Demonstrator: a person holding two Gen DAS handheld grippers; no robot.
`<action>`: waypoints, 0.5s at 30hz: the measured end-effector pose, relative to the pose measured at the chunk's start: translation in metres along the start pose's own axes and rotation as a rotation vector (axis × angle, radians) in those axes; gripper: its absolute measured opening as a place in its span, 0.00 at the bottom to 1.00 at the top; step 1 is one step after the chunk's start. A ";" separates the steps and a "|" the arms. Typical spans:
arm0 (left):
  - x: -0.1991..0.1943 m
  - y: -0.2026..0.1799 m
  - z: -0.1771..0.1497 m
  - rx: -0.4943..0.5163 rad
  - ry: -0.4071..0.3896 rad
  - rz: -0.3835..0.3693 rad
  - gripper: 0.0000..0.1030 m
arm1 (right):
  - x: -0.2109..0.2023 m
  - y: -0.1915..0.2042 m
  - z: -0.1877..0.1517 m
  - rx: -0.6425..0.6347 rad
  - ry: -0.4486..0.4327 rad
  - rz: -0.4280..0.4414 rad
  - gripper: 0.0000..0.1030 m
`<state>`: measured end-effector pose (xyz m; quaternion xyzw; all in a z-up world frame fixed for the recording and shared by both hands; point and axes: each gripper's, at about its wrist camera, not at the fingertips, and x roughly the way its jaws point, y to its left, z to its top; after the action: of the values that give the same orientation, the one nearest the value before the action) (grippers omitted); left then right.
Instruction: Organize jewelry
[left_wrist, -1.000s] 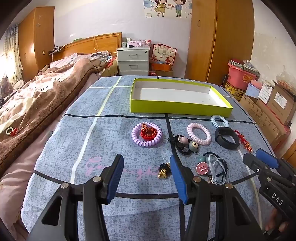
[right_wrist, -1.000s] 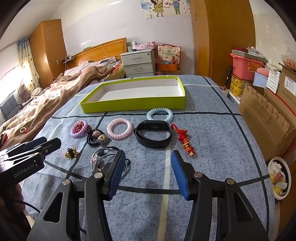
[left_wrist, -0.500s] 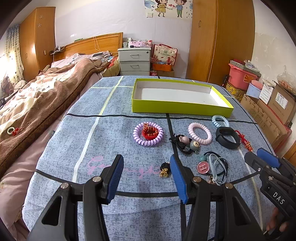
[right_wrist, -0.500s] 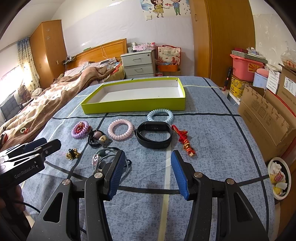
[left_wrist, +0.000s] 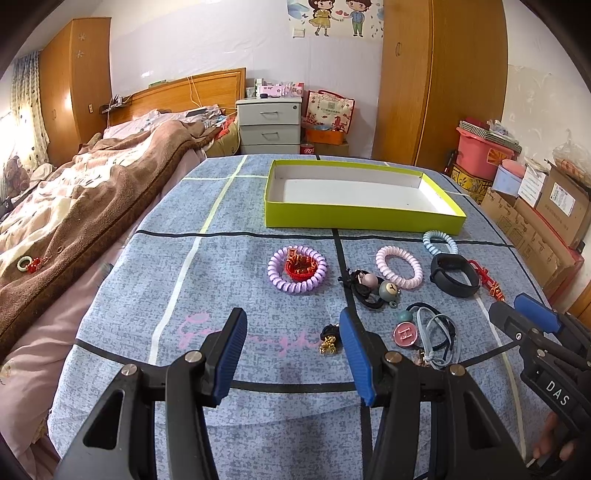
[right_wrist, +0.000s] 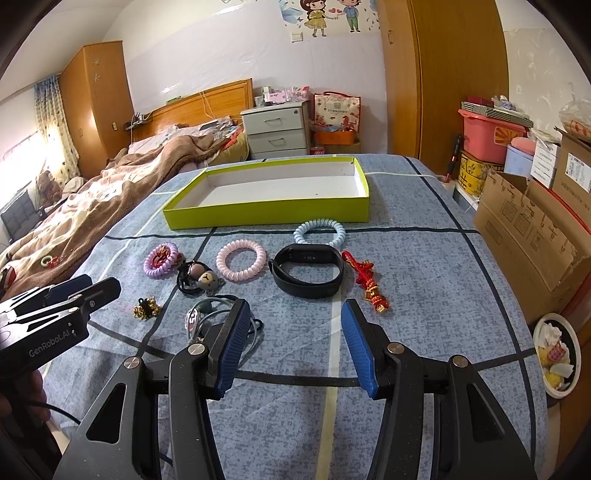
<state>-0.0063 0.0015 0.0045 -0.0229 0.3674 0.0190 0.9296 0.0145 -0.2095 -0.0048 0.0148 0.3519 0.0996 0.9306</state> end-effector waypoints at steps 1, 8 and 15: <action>0.001 0.000 0.000 0.001 0.000 -0.001 0.53 | 0.000 0.000 0.001 -0.001 0.000 -0.001 0.51; 0.001 -0.001 0.000 0.005 -0.003 0.003 0.53 | -0.001 0.000 0.001 0.000 -0.002 0.000 0.51; 0.002 -0.001 0.000 0.006 -0.001 0.003 0.53 | -0.004 0.000 0.001 0.000 -0.003 -0.001 0.51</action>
<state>-0.0054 0.0007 0.0030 -0.0194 0.3671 0.0192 0.9298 0.0121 -0.2102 -0.0018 0.0146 0.3507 0.0991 0.9311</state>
